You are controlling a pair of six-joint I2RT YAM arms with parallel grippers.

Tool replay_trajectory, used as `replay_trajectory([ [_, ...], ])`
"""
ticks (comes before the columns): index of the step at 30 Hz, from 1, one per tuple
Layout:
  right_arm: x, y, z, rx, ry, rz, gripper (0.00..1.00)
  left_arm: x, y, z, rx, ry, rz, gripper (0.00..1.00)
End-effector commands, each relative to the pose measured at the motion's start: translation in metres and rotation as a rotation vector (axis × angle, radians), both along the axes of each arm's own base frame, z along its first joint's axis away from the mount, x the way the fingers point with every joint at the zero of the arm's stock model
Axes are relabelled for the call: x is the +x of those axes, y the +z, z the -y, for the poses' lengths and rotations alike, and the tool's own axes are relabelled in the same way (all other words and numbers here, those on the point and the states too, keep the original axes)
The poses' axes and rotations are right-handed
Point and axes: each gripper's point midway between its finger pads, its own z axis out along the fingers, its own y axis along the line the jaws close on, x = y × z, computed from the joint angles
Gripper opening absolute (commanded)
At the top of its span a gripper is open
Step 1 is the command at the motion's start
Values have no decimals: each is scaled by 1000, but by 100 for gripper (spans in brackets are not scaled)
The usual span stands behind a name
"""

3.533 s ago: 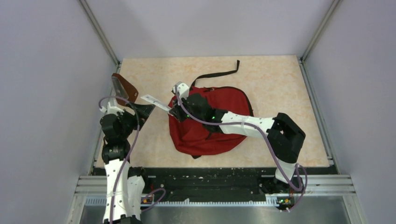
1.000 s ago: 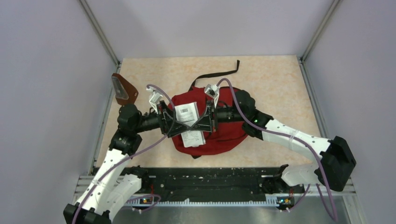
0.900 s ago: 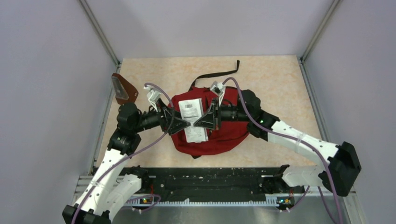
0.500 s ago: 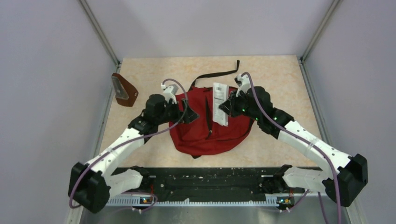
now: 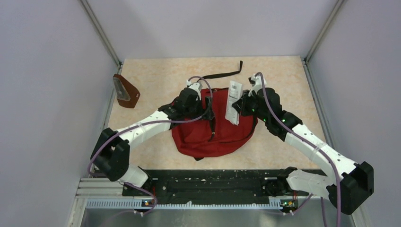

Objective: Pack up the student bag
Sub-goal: Place the stationery in the student bag.

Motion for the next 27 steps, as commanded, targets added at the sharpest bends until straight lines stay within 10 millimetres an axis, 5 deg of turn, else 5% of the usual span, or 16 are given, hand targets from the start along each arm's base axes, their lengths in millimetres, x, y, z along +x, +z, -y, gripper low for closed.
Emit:
replay_trajectory([
  [1, 0, 23, -7, 93, 21, 56, 0, 13, -6, -16, 150, 85, -10, 84],
  [5, 1, 24, -18, 150, 53, 54, 0, 13, -12, -21, 190, 101, -8, 79],
  [11, 8, 21, -39, 214, 103, 38, 0, 15, -17, -22, 211, 111, -18, 58],
  [19, 35, 6, -58, 289, 70, 13, 0, 17, -14, -18, 188, 108, -6, 0],
  [27, 57, -35, -81, 310, 77, -73, 0, 16, -4, -16, 144, 110, 19, 0],
])
